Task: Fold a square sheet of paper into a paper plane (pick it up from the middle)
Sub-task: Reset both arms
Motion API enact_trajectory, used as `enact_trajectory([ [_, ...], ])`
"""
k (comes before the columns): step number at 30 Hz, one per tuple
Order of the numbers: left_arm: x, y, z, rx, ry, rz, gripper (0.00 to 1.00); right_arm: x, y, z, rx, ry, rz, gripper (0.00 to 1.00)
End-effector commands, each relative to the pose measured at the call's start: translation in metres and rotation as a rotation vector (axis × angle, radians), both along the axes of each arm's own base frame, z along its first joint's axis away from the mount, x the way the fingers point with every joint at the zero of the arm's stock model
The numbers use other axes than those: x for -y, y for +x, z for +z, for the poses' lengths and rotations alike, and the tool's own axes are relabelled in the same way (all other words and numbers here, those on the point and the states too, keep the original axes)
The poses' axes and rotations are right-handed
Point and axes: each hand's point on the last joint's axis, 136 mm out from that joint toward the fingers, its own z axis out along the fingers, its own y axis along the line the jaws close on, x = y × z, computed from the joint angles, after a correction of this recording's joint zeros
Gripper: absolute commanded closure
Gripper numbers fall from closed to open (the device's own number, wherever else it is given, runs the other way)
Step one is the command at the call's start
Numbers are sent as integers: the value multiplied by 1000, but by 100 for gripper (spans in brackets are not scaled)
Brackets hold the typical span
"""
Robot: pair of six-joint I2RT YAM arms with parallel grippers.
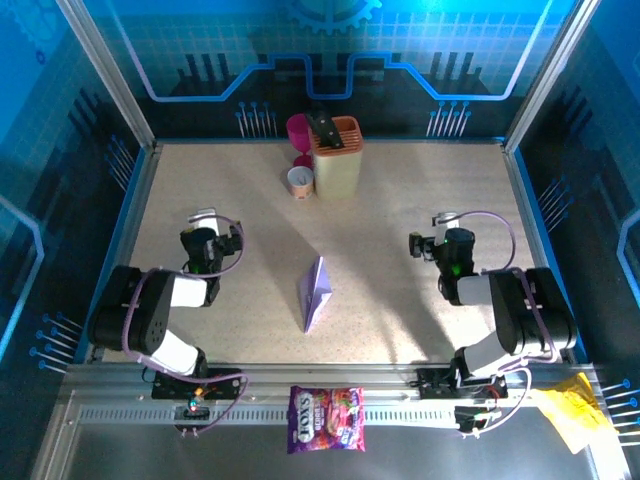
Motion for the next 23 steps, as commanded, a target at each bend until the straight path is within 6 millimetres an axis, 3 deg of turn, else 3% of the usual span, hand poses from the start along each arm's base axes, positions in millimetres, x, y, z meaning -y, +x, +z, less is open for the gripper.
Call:
enact_trajectory([
  [1,10,12,16,72,-6,-80,0,-8,23,40,156,4,53,1],
  [23,13,12,14,64,-13,-110,0,-10,23,39,152,-7,55,1],
])
